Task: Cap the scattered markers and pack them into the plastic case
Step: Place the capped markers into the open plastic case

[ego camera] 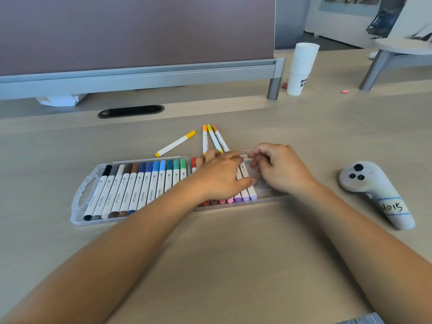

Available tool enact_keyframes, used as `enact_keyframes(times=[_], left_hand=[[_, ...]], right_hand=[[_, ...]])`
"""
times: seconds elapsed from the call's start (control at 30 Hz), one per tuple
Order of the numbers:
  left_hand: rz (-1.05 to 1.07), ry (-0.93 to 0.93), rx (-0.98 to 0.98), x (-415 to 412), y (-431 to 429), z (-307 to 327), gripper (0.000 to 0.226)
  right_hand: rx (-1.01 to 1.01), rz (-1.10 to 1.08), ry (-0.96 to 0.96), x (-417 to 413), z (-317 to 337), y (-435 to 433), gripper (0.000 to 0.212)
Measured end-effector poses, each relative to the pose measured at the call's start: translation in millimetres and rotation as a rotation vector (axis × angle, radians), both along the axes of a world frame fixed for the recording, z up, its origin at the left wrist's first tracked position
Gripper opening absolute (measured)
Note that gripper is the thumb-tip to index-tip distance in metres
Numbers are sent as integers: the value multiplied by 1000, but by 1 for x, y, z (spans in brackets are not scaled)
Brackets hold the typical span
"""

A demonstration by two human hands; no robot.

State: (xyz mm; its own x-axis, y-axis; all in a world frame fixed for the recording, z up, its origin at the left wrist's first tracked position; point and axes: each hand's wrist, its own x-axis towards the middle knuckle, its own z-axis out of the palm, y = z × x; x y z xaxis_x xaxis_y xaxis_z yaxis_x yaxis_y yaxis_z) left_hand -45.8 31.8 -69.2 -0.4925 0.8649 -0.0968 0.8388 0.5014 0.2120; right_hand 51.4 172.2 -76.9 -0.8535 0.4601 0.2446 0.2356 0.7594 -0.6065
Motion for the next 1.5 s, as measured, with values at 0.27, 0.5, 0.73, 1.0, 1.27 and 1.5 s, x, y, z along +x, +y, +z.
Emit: enact_keyframes(times=[0.27, 0.5, 0.73, 1.0, 1.27, 1.5], left_hand=[[-31, 82, 31, 3, -8, -14, 65], [-2, 122, -13, -15, -22, -18, 70], [10, 107, 32, -24, -41, -18, 67], [41, 93, 85, -23, -42, -20, 66], [44, 74, 87, -25, -42, -21, 67], [58, 106, 103, -23, -40, -22, 66]], right_hand=[[-37, 53, 2, -2, -6, 0, 28], [-95, 123, 41, -12, -4, -6, 27], [107, 104, -31, -59, 15, -9, 11], [114, -161, -338, -145, 18, -7, 11], [18, -173, -396, -141, 33, -3, 21], [-309, -117, -21, -67, 55, 18, 6]])
